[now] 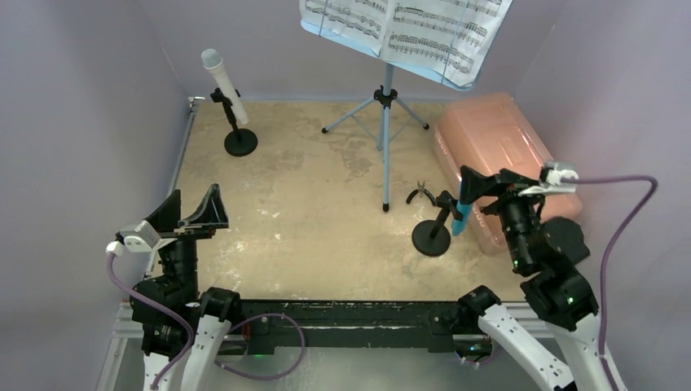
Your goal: Pack up the instrument practice props
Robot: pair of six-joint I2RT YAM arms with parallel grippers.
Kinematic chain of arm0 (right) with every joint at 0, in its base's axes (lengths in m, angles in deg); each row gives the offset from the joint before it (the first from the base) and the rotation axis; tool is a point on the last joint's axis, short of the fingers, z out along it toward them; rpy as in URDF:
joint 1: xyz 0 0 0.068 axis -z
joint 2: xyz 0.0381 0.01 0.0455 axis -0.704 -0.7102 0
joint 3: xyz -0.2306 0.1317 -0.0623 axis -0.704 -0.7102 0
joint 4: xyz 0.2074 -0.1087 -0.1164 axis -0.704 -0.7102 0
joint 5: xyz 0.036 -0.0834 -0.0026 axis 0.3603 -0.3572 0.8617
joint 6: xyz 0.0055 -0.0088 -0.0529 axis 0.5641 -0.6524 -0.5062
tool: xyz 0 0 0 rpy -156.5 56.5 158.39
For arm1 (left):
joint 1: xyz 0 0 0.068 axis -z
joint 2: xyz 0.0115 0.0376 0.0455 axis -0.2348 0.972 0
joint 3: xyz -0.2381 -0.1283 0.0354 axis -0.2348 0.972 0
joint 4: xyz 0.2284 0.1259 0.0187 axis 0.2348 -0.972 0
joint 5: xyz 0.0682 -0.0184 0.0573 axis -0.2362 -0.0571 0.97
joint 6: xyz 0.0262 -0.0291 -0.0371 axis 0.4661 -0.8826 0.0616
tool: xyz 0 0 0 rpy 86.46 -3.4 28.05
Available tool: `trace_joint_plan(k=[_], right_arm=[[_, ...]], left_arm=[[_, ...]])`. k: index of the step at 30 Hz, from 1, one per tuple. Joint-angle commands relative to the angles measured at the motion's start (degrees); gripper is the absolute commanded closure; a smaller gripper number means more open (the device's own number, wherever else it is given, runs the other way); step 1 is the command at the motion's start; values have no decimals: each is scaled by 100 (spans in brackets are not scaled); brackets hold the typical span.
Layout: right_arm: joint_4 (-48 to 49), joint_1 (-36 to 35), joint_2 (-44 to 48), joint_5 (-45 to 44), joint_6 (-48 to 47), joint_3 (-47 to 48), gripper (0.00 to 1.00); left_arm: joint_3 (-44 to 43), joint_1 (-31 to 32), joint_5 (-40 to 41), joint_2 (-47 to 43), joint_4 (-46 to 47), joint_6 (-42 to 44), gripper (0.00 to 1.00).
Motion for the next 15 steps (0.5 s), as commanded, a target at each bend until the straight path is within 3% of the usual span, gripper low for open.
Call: trace_joint_plan(k=[1,8,15], right_arm=[[-957,-26,-493,442,1221,544,2],[-785,-23,371,582,1379,-47,2],[-1461,-26,-258,307,1387,188,2]], left_arm=[[-168,53,31,-40,-158,-140,1],[-152,54,40,-13,-178,-131,1],[-148,54,5,127,-196,-101,1]])
